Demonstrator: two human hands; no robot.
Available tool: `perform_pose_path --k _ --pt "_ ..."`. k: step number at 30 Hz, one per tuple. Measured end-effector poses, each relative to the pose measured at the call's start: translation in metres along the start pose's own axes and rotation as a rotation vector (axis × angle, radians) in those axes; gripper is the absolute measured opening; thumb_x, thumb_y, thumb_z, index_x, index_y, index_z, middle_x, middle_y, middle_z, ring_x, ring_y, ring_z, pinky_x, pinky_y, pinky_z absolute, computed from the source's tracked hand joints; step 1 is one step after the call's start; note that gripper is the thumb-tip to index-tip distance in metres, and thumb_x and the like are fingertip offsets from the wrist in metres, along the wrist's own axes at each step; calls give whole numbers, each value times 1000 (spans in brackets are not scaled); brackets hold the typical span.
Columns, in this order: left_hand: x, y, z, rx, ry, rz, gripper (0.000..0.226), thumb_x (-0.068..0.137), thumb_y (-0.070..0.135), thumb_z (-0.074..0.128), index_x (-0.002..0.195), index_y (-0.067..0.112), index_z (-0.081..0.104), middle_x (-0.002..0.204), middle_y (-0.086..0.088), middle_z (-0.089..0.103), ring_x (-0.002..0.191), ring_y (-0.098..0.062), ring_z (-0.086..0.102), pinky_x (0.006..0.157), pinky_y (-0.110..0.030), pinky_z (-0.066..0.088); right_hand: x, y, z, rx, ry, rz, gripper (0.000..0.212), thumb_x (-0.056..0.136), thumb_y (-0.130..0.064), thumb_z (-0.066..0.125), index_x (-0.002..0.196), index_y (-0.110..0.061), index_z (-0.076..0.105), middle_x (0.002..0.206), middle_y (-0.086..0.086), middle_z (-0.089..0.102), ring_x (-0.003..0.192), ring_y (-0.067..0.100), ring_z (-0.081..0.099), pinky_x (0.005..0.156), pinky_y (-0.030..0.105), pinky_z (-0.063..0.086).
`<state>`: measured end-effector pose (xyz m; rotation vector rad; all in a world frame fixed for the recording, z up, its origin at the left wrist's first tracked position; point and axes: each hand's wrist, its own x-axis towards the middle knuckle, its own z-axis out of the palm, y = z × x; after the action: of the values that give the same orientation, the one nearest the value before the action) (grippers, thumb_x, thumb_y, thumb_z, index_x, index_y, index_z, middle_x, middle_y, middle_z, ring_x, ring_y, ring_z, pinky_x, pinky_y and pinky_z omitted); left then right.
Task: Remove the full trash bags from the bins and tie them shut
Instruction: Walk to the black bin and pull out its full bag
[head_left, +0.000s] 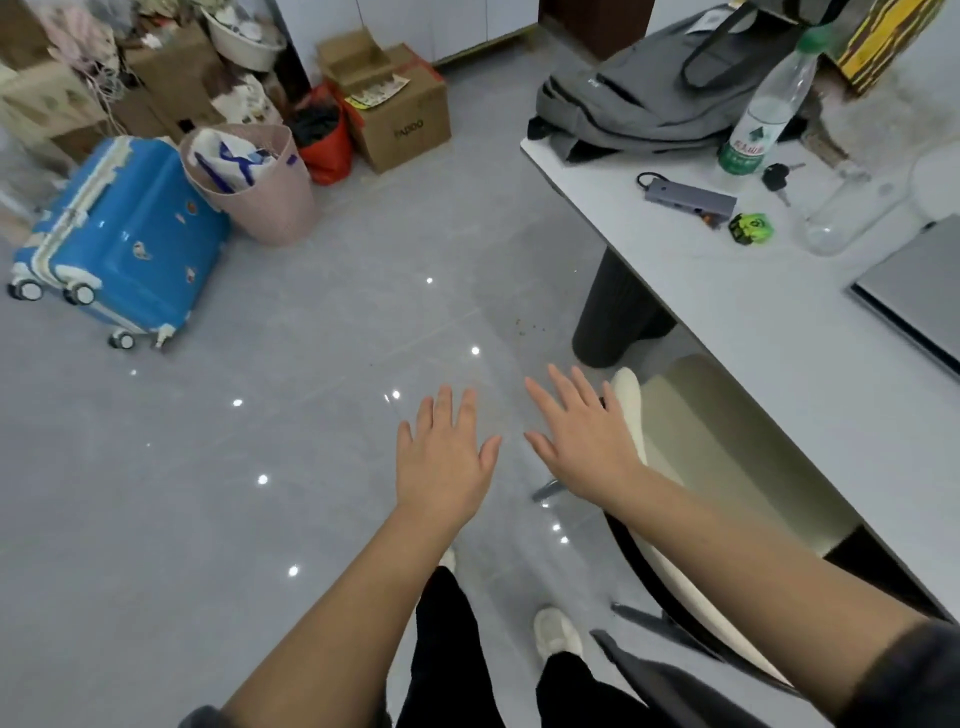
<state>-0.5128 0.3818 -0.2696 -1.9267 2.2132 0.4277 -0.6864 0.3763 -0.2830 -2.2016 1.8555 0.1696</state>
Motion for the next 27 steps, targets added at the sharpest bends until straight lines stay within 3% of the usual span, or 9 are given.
perform_pose_path --k 5,22,27 --pt "-70 70 32 -37 -11 -52 64 97 53 24 151 22 9 160 -7 11 146 -25 13 115 -46 20 -89 48 20 13 28 -24 60 94 -49 40 147 -25 25 156 8 25 144 32 19 112 51 22" --pt "-312 213 146 -81 28 -151 63 97 51 25 151 20 12 157 -7 18 144 -25 18 112 -44 24 -361 132 97 12 9 -98 61 97 -47 32 150 -28 10 160 5 9 147 28 6 116 50 12" --pt "-375 257 154 -99 3 -149 63 98 50 25 151 20 10 158 -7 16 144 -25 16 113 -44 22 -432 157 103 -3 -16 -135 62 96 -48 36 150 -27 15 159 8 14 146 30 9 115 50 14"
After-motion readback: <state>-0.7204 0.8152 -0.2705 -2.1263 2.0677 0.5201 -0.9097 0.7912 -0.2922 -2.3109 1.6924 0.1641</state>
